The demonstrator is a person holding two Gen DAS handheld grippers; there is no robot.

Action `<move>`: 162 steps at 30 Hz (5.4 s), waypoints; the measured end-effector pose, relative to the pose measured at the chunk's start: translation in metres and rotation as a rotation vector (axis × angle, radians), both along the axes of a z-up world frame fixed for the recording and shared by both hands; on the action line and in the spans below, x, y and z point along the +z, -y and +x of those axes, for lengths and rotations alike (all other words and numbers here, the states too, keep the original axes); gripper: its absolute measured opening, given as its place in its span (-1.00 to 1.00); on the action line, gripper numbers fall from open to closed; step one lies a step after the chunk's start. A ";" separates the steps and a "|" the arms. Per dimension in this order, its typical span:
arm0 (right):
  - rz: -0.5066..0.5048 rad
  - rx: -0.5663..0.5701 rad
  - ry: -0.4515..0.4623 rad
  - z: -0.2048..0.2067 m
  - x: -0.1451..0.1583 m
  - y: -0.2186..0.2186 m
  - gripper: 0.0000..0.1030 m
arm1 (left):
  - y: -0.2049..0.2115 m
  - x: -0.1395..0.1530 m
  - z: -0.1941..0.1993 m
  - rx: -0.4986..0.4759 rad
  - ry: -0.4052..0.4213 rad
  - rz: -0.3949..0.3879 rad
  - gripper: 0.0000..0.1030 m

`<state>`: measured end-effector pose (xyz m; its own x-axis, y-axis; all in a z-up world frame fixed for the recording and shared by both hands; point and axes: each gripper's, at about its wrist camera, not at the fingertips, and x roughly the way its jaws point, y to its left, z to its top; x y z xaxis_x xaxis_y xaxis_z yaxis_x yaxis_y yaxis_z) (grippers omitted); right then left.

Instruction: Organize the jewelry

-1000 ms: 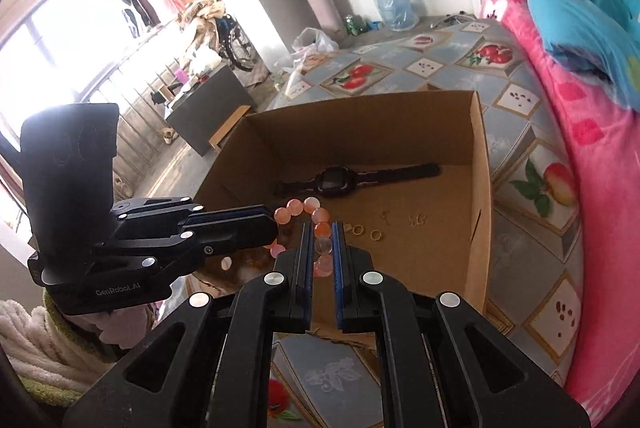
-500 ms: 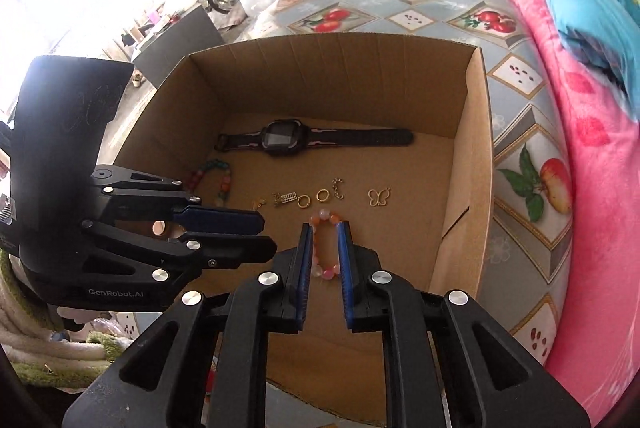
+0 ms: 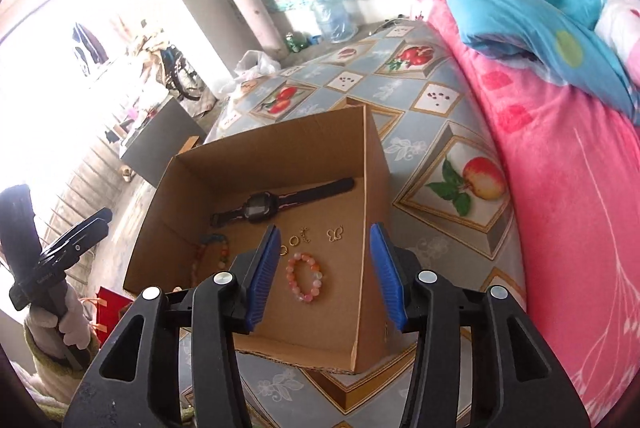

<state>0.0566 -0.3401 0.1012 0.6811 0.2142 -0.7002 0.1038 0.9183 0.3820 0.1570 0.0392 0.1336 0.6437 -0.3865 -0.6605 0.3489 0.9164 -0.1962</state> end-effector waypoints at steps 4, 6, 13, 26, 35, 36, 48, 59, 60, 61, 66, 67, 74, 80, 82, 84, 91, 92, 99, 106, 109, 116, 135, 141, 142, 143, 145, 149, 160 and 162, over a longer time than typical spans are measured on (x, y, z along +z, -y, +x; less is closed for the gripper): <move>0.072 -0.040 -0.063 0.000 -0.025 0.003 -0.04 | -0.037 -0.037 0.010 0.111 -0.164 -0.054 0.48; 0.100 -0.020 -0.099 0.001 -0.037 -0.003 -0.01 | -0.043 -0.056 0.014 0.111 -0.246 -0.091 0.48; 0.106 -0.053 -0.087 -0.015 -0.037 -0.013 -0.01 | -0.024 -0.084 0.003 0.014 -0.326 -0.183 0.48; 0.153 -0.042 -0.063 -0.045 -0.042 -0.014 -0.01 | -0.018 -0.080 -0.017 0.062 -0.272 -0.141 0.48; 0.172 -0.031 -0.042 -0.058 -0.045 -0.013 -0.01 | -0.015 -0.078 -0.038 0.104 -0.287 -0.114 0.48; 0.180 -0.029 -0.039 -0.060 -0.045 -0.012 -0.01 | -0.014 -0.078 -0.041 0.106 -0.290 -0.110 0.48; 0.213 0.005 -0.018 -0.079 -0.049 -0.014 -0.01 | -0.007 -0.077 -0.067 0.171 -0.309 -0.057 0.48; 0.233 -0.009 -0.019 -0.094 -0.051 -0.016 -0.01 | -0.009 -0.077 -0.082 0.173 -0.314 -0.070 0.48; 0.233 -0.011 -0.019 -0.096 -0.051 -0.017 -0.01 | -0.010 -0.077 -0.083 0.172 -0.310 -0.069 0.48; 0.229 -0.013 -0.018 -0.097 -0.052 -0.018 -0.01 | -0.010 -0.077 -0.084 0.171 -0.306 -0.070 0.48; 0.197 -0.030 -0.021 -0.098 -0.050 -0.025 -0.01 | -0.011 -0.078 -0.088 0.156 -0.272 -0.066 0.49; 0.189 -0.034 -0.019 -0.098 -0.050 -0.025 -0.01 | -0.012 -0.078 -0.088 0.151 -0.263 -0.069 0.49; 0.053 -0.083 0.114 -0.132 -0.024 -0.043 0.02 | -0.008 -0.045 -0.135 0.192 0.035 0.056 0.55; -0.143 -0.070 0.261 -0.172 -0.002 -0.089 0.38 | 0.002 -0.023 -0.178 0.247 0.210 0.097 0.90; -0.182 -0.045 0.274 -0.179 -0.003 -0.103 0.47 | 0.007 -0.024 -0.185 0.250 0.215 0.097 0.90; -0.206 -0.036 0.259 -0.180 -0.008 -0.113 0.48 | 0.015 -0.031 -0.187 0.259 0.183 0.118 0.90; -0.203 -0.032 0.142 -0.167 -0.032 -0.127 0.48 | 0.045 -0.061 -0.182 0.225 0.041 0.155 0.90; -0.201 -0.030 0.128 -0.164 -0.034 -0.128 0.48 | 0.047 -0.064 -0.179 0.231 0.021 0.167 0.90; -0.221 -0.006 0.064 -0.151 -0.048 -0.140 0.48 | 0.054 -0.077 -0.171 0.229 -0.067 0.200 0.90; -0.230 -0.009 0.021 -0.146 -0.059 -0.143 0.48 | 0.052 -0.084 -0.164 0.237 -0.123 0.193 0.90; -0.226 -0.016 0.004 -0.145 -0.063 -0.141 0.48 | 0.053 -0.085 -0.162 0.237 -0.132 0.196 0.90; -0.225 -0.022 -0.015 -0.143 -0.067 -0.140 0.48 | 0.055 -0.088 -0.156 0.236 -0.154 0.192 0.90; -0.222 -0.020 -0.031 -0.136 -0.071 -0.139 0.48 | 0.056 -0.095 -0.149 0.235 -0.179 0.202 0.90; -0.224 -0.019 -0.029 -0.136 -0.071 -0.140 0.48 | 0.056 -0.095 -0.149 0.234 -0.178 0.202 0.90; -0.223 -0.018 -0.029 -0.136 -0.070 -0.141 0.48 | 0.056 -0.095 -0.149 0.235 -0.179 0.202 0.90; -0.223 -0.018 -0.028 -0.136 -0.070 -0.141 0.48 | 0.056 -0.095 -0.149 0.235 -0.179 0.202 0.90; -0.224 -0.017 -0.028 -0.136 -0.070 -0.142 0.48 | 0.056 -0.095 -0.149 0.234 -0.179 0.202 0.90; -0.224 -0.017 -0.027 -0.136 -0.070 -0.142 0.48 | 0.056 -0.095 -0.149 0.234 -0.178 0.201 0.90; -0.225 -0.018 -0.026 -0.136 -0.069 -0.142 0.48 | 0.056 -0.096 -0.150 0.235 -0.178 0.202 0.90; -0.224 -0.018 -0.027 -0.136 -0.069 -0.142 0.48 | 0.056 -0.096 -0.150 0.235 -0.178 0.202 0.90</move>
<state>-0.0796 -0.1980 0.0321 0.6640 0.0396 -0.7467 0.1278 0.9779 0.1654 0.0073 -0.0169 0.0380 0.5675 -0.0920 -0.8183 0.1005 0.9941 -0.0420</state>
